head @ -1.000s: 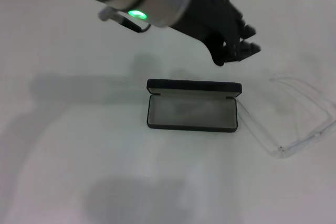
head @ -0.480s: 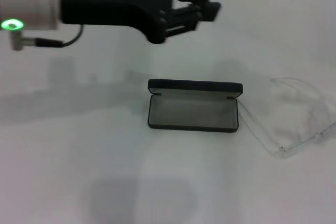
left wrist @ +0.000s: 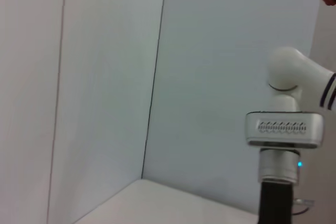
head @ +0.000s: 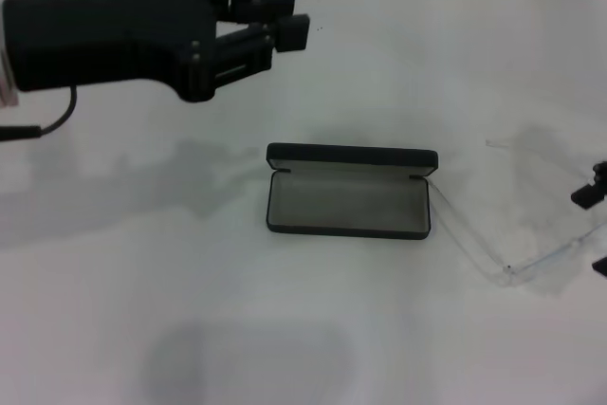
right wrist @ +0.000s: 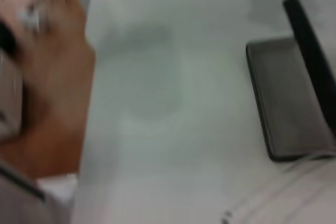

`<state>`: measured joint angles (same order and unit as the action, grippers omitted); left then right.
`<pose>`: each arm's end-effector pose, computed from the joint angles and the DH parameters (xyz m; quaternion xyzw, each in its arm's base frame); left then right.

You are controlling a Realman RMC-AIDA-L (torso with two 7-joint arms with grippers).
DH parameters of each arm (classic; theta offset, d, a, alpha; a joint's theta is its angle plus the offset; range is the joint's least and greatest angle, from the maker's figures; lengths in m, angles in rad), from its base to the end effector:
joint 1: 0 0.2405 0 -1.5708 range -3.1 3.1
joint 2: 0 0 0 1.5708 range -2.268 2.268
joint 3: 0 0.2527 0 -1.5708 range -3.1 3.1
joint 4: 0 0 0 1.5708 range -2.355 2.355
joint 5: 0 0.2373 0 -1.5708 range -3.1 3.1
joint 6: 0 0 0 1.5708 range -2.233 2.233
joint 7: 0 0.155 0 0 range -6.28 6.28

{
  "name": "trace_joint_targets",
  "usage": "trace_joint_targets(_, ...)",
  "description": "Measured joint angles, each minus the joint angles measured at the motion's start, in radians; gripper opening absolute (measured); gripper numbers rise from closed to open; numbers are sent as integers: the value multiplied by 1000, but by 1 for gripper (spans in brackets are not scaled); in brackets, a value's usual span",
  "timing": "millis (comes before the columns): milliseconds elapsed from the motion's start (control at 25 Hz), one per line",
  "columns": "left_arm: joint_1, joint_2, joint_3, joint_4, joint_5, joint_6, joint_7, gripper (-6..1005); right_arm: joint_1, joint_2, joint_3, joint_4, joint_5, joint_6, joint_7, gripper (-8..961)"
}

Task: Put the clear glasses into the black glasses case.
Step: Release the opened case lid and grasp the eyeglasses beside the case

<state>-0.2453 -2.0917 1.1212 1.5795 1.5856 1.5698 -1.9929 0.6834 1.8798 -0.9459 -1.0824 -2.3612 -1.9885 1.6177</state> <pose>-0.1270 0.3217 0.0831 -0.9354 -0.1381 -0.3006 0.1250 0.2170 0.3636 0.0942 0.9934 -0.0676 0.0879 0.0289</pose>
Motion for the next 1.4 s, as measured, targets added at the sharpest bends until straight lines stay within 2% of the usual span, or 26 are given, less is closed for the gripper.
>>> trace_joint_targets(120, 19, 0, -2, -50, -44, 1, 35, 241, 68, 6, -83, -75, -55, -1, 36, 869)
trace_joint_targets(280, 23, 1, -7, -104, -71, 2, 55, 241, 153, 15, -172, -107, -127, -2, 73, 865)
trace_joint_targets(440, 25, 0, -6, -123, -73, 2, 68, 240, 195, 44, -256, -91, -216, 9, 76, 860)
trace_joint_targets(600, 33, 0, 0, -131, -74, 2, 71, 240, 198, 87, -349, -85, -275, 54, 67, 854)
trace_joint_targets(800, 35, 1, 1, -151, -71, 3, 75, 240, 187, 112, -410, -79, -305, 97, 63, 847)
trace_joint_targets(1080, 37, 4, 1, -163, -63, 5, 79, 239, 166, 131, -462, -54, -331, 144, 65, 738)
trace_joint_targets(1400, 47, 4, 0, -182, -60, 6, 86, 238, 163, 137, -514, -4, -356, 205, 69, 707)
